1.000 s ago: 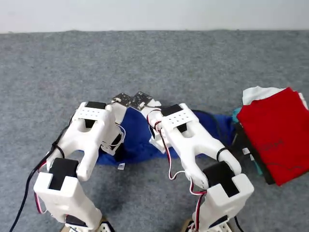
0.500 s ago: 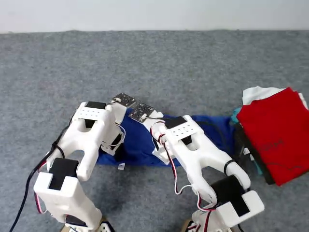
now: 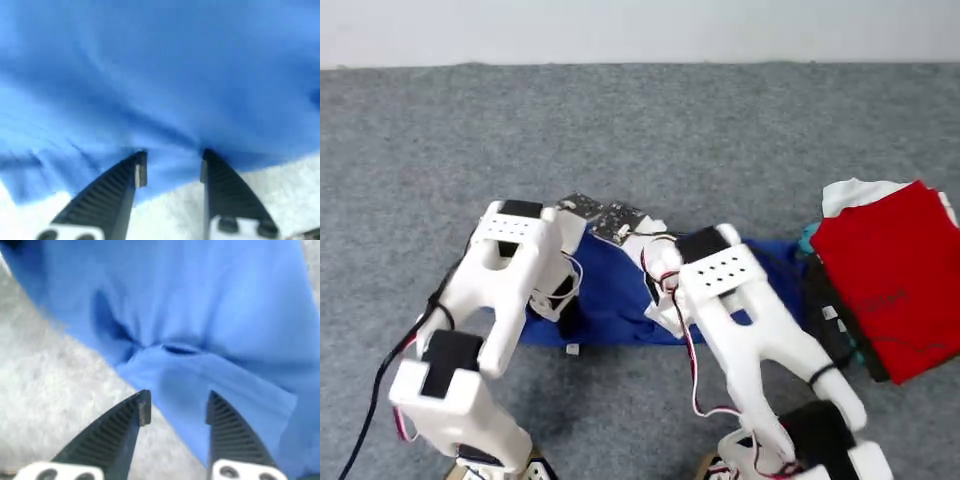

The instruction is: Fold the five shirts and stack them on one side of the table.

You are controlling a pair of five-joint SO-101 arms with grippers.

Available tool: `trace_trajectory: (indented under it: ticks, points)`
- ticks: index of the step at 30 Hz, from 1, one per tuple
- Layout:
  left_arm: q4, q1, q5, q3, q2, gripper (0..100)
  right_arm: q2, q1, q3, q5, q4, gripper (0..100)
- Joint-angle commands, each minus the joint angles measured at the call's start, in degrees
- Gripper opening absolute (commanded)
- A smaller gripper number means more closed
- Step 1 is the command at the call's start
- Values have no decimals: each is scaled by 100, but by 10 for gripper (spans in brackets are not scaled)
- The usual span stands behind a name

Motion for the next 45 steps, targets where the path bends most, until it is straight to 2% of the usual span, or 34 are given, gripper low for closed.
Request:
trace_trajectory:
  ticks: [1, 6, 11, 14, 21, 28, 33, 36, 40, 45]
  points:
    - [431, 62, -70, -163, -782, 188, -312, 409, -519, 105, 365, 233]
    - [686, -132, -88, -171, -1363, 189, -330, 901, -510, 105, 374, 231]
    - [527, -905, -26, -180, -1820, 190, -338, 954, -114, 105, 374, 231]
    - [255, -1442, 378, -180, -1741, 193, -338, 945, -9, 97, 338, 231]
    - [167, -2110, 800, -1358, -475, 249, -338, 919, -9, 97, 312, 231]
    - [589, -1934, 923, -2730, 1512, 265, -338, 927, 0, 97, 312, 231]
    - [712, -1890, 923, -3187, 2558, 261, -338, 945, 0, 97, 312, 231]
    - [712, -1890, 905, -3284, 2875, 190, -338, 954, 9, 97, 312, 231]
    - [738, -1873, 897, -3354, 2963, 19, -338, 927, 9, 97, 312, 231]
    - [1002, -1890, 897, -3398, 2963, 13, -338, 927, 9, 97, 312, 231]
